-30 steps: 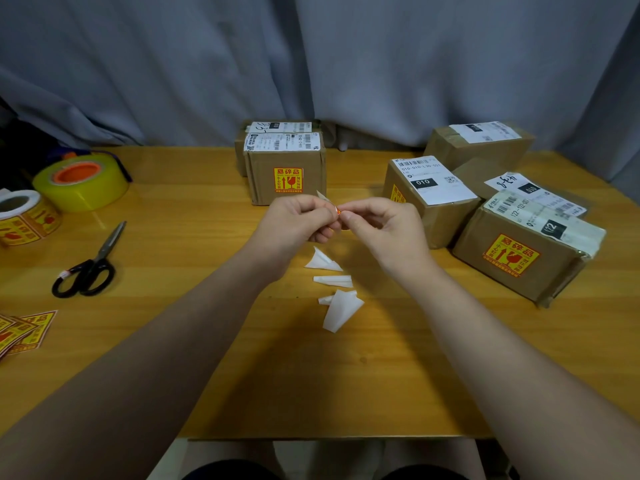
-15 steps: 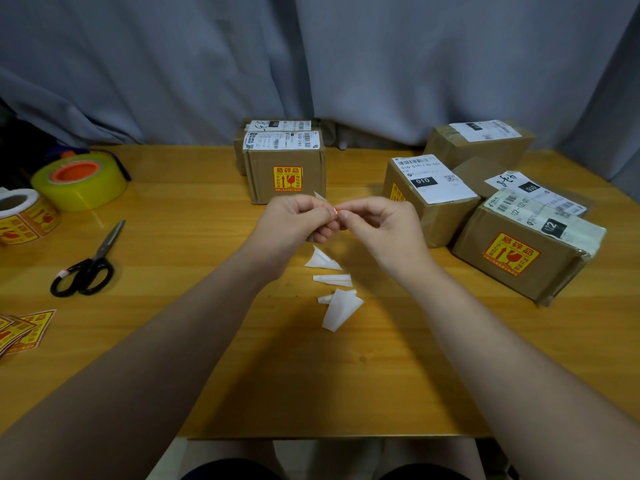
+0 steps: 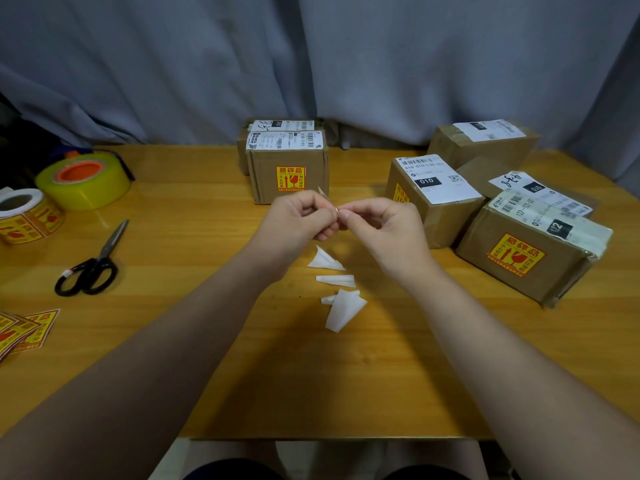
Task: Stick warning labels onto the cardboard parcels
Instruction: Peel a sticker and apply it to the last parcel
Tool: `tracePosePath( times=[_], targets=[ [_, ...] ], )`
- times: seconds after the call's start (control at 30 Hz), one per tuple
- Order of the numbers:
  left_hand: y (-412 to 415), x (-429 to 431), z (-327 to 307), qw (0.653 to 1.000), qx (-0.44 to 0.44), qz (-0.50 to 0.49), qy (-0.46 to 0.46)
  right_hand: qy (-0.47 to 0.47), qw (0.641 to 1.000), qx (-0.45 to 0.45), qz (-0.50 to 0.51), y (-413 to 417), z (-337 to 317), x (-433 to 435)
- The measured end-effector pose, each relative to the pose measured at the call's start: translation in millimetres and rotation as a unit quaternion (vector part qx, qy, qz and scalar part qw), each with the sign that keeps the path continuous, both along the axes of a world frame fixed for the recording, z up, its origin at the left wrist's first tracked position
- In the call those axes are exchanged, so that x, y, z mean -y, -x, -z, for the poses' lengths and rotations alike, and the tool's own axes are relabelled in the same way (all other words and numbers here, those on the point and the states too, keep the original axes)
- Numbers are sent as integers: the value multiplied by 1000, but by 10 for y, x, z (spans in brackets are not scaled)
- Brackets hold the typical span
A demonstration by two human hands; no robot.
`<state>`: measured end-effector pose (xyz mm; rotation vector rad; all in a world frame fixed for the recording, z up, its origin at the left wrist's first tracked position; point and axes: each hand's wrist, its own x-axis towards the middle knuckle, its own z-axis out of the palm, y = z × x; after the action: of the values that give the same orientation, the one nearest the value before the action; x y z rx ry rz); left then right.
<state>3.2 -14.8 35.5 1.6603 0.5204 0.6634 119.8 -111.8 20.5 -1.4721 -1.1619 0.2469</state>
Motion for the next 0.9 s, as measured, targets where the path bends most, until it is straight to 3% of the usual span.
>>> tracePosePath(
  times=[0.17, 0.57, 0.8, 0.9],
  targets=[
    [-15, 21, 4, 1000, -1, -18, -9, -8, 997, 67, 37, 54, 13, -27],
    [-7, 2, 11, 1000, -2, 5, 19, -2, 996, 86, 33, 4, 39, -21],
    [-34, 5, 29, 998, -23, 17, 61, -40, 986, 160, 30, 11, 117, -10],
    [-34, 0, 69, 998, -37, 16, 57, -52, 989, 137, 21, 36, 115, 7]
  ],
)
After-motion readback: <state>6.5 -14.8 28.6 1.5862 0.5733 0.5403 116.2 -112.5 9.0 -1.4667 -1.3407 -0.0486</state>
